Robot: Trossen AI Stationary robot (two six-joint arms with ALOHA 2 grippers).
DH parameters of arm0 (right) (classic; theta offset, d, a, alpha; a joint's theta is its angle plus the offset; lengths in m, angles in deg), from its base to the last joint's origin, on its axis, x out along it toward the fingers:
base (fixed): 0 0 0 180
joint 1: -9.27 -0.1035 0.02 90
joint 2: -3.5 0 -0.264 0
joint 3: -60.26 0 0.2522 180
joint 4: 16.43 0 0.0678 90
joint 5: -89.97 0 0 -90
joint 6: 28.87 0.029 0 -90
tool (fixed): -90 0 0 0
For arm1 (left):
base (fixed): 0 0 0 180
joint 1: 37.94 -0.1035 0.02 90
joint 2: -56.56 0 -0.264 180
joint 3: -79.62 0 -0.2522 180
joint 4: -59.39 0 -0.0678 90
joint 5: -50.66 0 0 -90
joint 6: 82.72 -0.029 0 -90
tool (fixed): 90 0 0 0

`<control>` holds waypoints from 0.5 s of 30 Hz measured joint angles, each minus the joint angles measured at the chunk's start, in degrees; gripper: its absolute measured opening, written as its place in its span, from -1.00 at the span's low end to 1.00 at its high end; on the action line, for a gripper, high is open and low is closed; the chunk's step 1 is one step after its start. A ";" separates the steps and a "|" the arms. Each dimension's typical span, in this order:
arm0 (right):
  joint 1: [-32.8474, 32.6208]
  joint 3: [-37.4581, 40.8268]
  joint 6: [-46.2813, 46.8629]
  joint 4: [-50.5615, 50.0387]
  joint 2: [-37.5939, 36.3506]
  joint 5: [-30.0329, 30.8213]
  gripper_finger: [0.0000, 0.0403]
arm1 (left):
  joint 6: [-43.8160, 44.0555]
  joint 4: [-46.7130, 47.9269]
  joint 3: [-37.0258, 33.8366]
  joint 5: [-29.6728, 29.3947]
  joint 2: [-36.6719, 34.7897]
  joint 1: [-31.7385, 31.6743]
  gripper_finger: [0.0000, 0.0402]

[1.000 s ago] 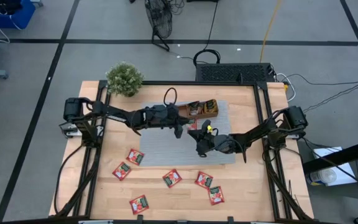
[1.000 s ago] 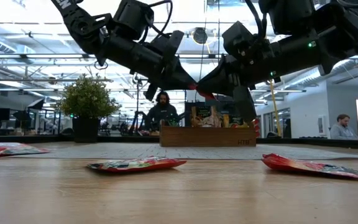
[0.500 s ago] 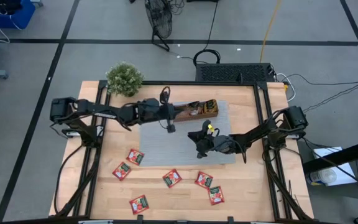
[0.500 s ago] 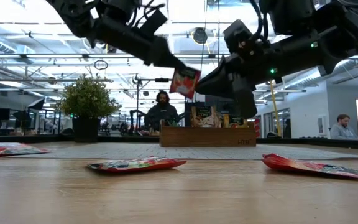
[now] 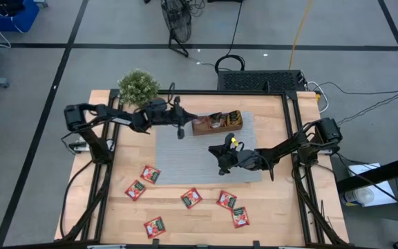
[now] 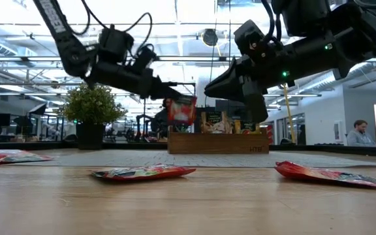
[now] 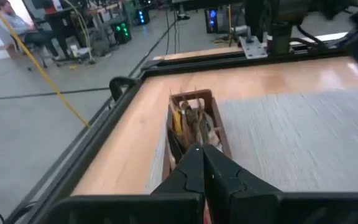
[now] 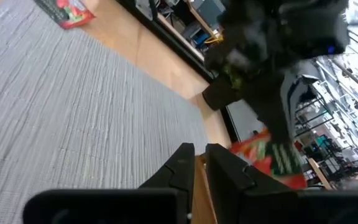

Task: Pick & Place Tea
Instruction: Put the red tea bag into the left section of the wooden organizer

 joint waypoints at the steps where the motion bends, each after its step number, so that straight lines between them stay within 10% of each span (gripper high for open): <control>1: 0.05 0.00 -0.02 0.29 0.00 -0.07 -0.86 | 0.14 -1.22 0.45 0.00 1.53 0.00 -0.99; 15: 0.07 0.00 -0.42 0.85 0.00 -0.09 -0.87 | 1.76 -13.77 0.81 -1.27 13.13 -0.79 -1.00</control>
